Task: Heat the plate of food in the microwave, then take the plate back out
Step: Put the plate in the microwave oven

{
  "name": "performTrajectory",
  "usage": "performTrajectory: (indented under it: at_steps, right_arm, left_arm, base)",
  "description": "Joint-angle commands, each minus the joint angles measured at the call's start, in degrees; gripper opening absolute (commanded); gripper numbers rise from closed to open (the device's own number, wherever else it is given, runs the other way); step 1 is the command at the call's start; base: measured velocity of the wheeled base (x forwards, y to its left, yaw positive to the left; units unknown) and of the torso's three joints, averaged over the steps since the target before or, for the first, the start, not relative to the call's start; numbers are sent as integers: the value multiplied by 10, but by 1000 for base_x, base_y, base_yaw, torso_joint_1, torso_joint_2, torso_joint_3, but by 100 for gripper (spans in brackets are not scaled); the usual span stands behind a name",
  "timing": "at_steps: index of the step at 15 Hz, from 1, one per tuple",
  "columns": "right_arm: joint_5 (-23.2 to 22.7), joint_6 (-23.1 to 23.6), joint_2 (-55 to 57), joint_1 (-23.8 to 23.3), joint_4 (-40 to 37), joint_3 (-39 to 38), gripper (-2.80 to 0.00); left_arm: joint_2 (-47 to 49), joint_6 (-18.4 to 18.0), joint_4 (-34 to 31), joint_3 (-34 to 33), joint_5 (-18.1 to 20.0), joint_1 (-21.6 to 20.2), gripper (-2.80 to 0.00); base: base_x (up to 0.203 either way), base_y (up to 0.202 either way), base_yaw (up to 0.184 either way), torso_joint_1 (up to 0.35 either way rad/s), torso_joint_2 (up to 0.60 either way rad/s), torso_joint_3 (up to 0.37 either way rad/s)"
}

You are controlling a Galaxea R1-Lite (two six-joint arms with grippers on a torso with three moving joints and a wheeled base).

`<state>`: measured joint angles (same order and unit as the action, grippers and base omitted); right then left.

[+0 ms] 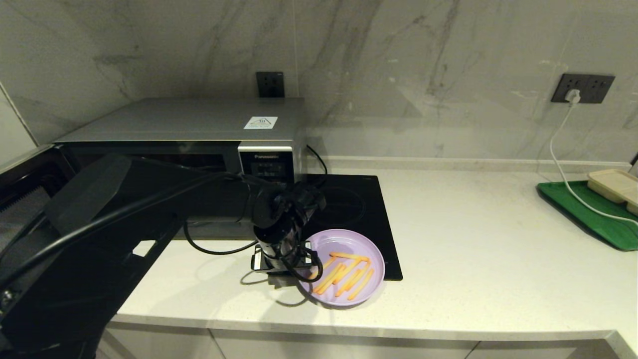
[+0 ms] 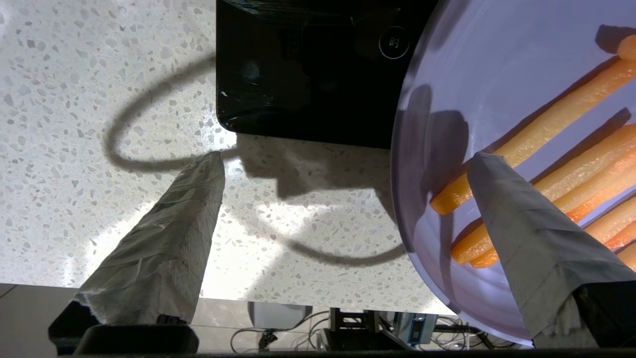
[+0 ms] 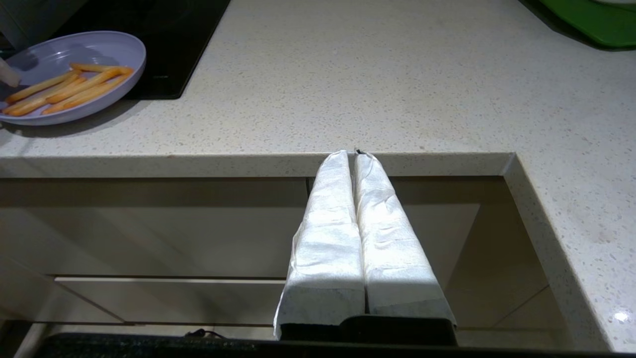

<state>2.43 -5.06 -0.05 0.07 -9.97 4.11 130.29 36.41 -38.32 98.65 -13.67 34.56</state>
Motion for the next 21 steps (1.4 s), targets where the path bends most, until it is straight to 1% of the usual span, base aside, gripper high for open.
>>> performTrajectory:
  at_steps: [1, 13, 21]
  right_arm:
    - [0, 0, 0, 0, -1, 0, -280]
    - [0, 0, 0, 0, 0, 0, -280]
    - [0, 0, 0, 0, 0, 0, -280]
  left_arm:
    - [3, 2, -1, -2, 2, -1, 0]
    - [1, 1, 0, -39, 3, 21, 0]
    - [-2, 2, 1, -37, 2, 33, 0]
  base:
    - [0, 0, 0, 0, 0, 0]
    - [0, 0, 0, 0, 0, 0]
    - [0, 0, 0, 0, 0, 0]
